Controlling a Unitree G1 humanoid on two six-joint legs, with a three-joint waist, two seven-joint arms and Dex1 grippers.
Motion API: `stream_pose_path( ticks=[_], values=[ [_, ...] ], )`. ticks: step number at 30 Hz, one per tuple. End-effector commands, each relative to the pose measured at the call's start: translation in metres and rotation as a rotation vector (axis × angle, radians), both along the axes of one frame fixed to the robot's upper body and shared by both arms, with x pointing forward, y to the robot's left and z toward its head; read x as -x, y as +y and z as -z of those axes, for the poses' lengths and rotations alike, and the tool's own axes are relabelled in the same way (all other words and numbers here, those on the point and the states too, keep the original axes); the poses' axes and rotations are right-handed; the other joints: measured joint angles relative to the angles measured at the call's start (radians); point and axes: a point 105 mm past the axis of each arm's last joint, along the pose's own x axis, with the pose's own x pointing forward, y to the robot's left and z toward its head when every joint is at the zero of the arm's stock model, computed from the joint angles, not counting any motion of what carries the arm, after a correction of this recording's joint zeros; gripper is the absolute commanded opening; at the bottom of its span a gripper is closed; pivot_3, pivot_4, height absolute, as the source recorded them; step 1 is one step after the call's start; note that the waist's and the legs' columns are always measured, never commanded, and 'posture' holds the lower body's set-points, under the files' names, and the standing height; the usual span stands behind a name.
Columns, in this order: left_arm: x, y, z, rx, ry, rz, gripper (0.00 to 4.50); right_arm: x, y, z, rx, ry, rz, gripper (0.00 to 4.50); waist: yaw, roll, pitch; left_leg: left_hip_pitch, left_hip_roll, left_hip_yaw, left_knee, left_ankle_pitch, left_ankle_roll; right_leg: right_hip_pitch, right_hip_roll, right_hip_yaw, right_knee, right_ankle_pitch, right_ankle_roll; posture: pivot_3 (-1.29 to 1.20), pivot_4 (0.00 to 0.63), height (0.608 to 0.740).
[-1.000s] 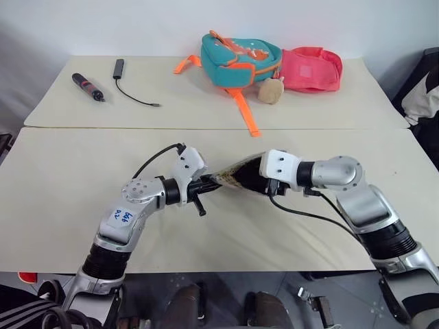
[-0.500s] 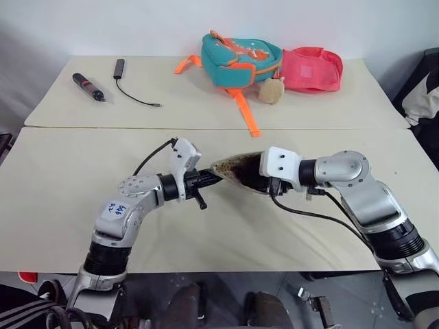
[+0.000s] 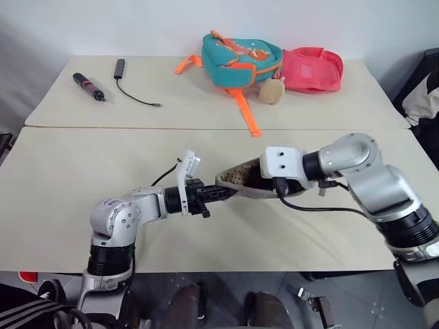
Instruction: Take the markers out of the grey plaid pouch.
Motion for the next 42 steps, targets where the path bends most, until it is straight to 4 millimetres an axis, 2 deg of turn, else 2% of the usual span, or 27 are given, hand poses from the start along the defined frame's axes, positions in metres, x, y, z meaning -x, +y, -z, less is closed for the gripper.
stream_pose_path(
  ticks=[1, 4, 7, 16, 19, 22, 32, 35, 37, 39, 42],
  values=[
    [0.009, -0.001, 0.0, -0.044, -0.022, 0.029, 0.0, -0.001, -0.009, 0.008, 0.071, -0.006, 0.014, 2.54, 0.0, 0.0, 0.0, 0.0, 0.0, 0.0, 0.0, 0.0, 0.0, 0.0, 0.0, 0.0, 0.0, 0.0, 0.0, 0.0, 0.15, 0.74],
    [0.009, -0.001, 0.011, -0.102, -0.029, 0.02, 0.0, -0.007, -0.011, 0.018, 0.143, -0.036, 0.012, 2.54, 0.0, 0.0, 0.0, 0.0, 0.0, 0.001, 0.0, 0.0, 0.0, 0.0, 0.0, 0.0, 0.0, 0.0, 0.0, 0.0, 0.15, 0.74],
    [0.005, 0.001, 0.011, -0.093, -0.025, 0.003, 0.0, -0.016, -0.016, 0.026, 0.21, -0.065, 0.015, 2.54, 0.0, 0.0, 0.0, 0.0, 0.0, 0.001, 0.0, 0.0, 0.0, -0.001, 0.0, 0.001, 0.0, 0.0, 0.0, 0.0, 0.15, 0.74],
    [-0.006, 0.006, 0.012, -0.123, -0.059, -0.06, 0.0, -0.023, -0.018, 0.044, 0.272, -0.025, -0.004, 2.54, -0.001, 0.0, 0.0, 0.0, 0.0, 0.001, 0.0, 0.0, -0.001, 0.0, 0.0, 0.001, 0.0, 0.0, 0.0, 0.0, 0.15, 0.74],
    [-0.008, 0.007, 0.013, -0.118, -0.052, -0.075, 0.0, -0.024, -0.021, 0.048, 0.284, -0.021, 0.0, 1.93, -0.001, 0.0, 0.0, 0.0, 0.0, 0.001, 0.0, 0.0, -0.001, 0.0, 0.0, 0.001, 0.0, 0.0, 0.0, 0.0, 0.15, 0.74],
    [-0.01, 0.007, 0.012, -0.119, -0.059, -0.079, 0.0, -0.023, -0.024, 0.049, 0.301, -0.017, 0.002, 1.0, -0.001, 0.0, 0.0, 0.0, 0.0, 0.001, 0.0, 0.0, -0.001, 0.0, 0.0, 0.001, 0.0, 0.0, 0.0, 0.0, 0.15, 0.74],
    [-0.013, 0.005, 0.01, -0.118, -0.07, -0.091, 0.0, -0.022, -0.026, 0.052, 0.311, -0.01, -0.001, 1.0, -0.001, 0.0, 0.0, 0.001, 0.0, 0.001, 0.0, 0.0, -0.001, 0.0, 0.0, 0.001, -0.004, 0.0, 0.0, 0.0, 0.15, 0.74],
    [-0.012, 0.005, 0.011, -0.123, -0.071, -0.09, 0.0, -0.022, -0.022, 0.048, 0.28, -0.013, 0.001, 0.63, -0.001, 0.0, 0.0, 0.001, 0.0, 0.001, 0.0, 0.0, -0.001, 0.0, 0.0, 0.001, -0.004, 0.0, 0.0, 0.0, 0.15, 0.74],
    [-0.012, 0.005, 0.011, -0.129, -0.08, -0.092, 0.0, -0.022, -0.019, 0.042, 0.26, -0.028, -0.006, 0.62, -0.001, 0.0, 0.0, 0.001, 0.0, 0.001, 0.0, 0.0, -0.001, 0.0, 0.0, 0.001, -0.004, 0.0, 0.0, 0.0, 0.15, 0.74],
    [-0.014, 0.006, 0.01, -0.139, -0.097, -0.103, 0.0, -0.021, -0.014, 0.031, 0.224, -0.04, -0.01, 0.62, -0.001, 0.0, 0.0, 0.001, 0.0, 0.001, 0.0, 0.0, -0.001, 0.0, 0.0, 0.001, -0.004, 0.0, 0.0, 0.0, 0.15, 0.74],
    [-0.023, 0.01, -0.001, -0.159, -0.19, -0.146, 0.0, -0.021, -0.001, 0.007, 0.094, -0.069, -0.01, 0.62, 0.0, 0.0, 0.0, 0.0, 0.0, 0.001, 0.0, 0.0, -0.001, 0.0, 0.0, 0.001, -0.003, 0.0, 0.0, 0.0, 0.15, 0.74]
  ],
)
